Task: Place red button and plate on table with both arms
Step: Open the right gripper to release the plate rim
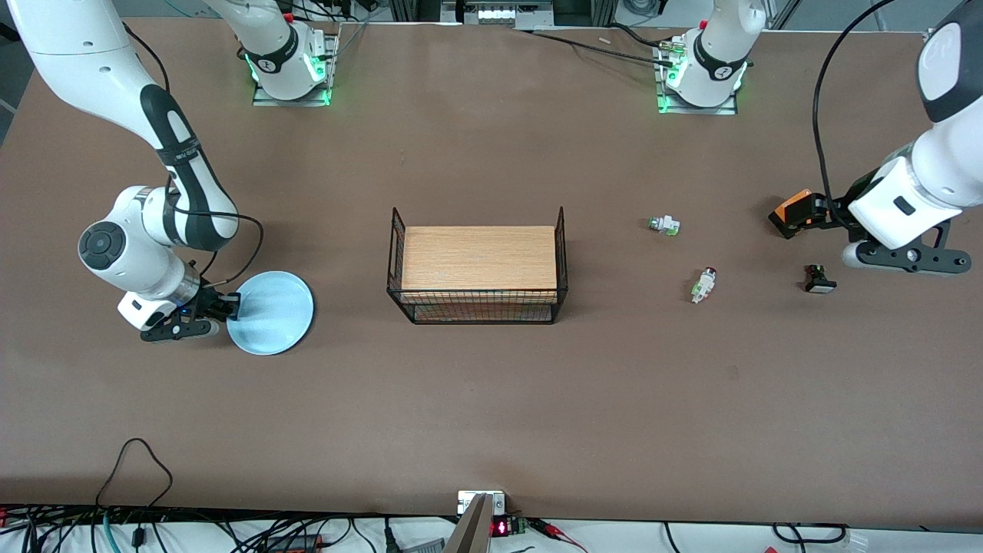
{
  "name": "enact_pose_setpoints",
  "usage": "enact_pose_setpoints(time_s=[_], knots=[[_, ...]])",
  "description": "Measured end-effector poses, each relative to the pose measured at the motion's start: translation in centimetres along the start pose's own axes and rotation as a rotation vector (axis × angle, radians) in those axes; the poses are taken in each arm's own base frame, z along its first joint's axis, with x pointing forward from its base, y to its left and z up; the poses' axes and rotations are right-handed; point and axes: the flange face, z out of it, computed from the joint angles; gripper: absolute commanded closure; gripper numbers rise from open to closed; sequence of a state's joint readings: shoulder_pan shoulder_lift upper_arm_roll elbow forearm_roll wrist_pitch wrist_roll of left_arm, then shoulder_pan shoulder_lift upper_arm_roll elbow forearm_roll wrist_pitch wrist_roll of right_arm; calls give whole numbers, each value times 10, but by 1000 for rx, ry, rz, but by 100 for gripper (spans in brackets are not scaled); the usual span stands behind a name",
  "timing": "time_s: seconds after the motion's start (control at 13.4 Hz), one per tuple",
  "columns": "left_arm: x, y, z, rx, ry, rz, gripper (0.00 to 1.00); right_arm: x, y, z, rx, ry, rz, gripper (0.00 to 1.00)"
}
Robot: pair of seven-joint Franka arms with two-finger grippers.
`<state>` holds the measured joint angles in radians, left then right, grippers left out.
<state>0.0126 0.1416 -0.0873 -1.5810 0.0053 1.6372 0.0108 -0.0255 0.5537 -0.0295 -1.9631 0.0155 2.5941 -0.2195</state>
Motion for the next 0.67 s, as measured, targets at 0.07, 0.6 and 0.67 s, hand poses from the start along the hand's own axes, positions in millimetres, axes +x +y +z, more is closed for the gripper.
enact_pose_setpoints(time_s=[0.07, 0.6, 0.67], knots=[[-3, 0, 3, 2, 23, -1, 0, 1, 0, 0, -3, 13, -2, 0], [-33, 3, 7, 12, 64, -6, 0, -2, 4, 10, -9, 34, 2, 0], [-33, 2, 8, 12, 64, -8, 0, -4, 4, 14, -9, 31, 2, 0]])
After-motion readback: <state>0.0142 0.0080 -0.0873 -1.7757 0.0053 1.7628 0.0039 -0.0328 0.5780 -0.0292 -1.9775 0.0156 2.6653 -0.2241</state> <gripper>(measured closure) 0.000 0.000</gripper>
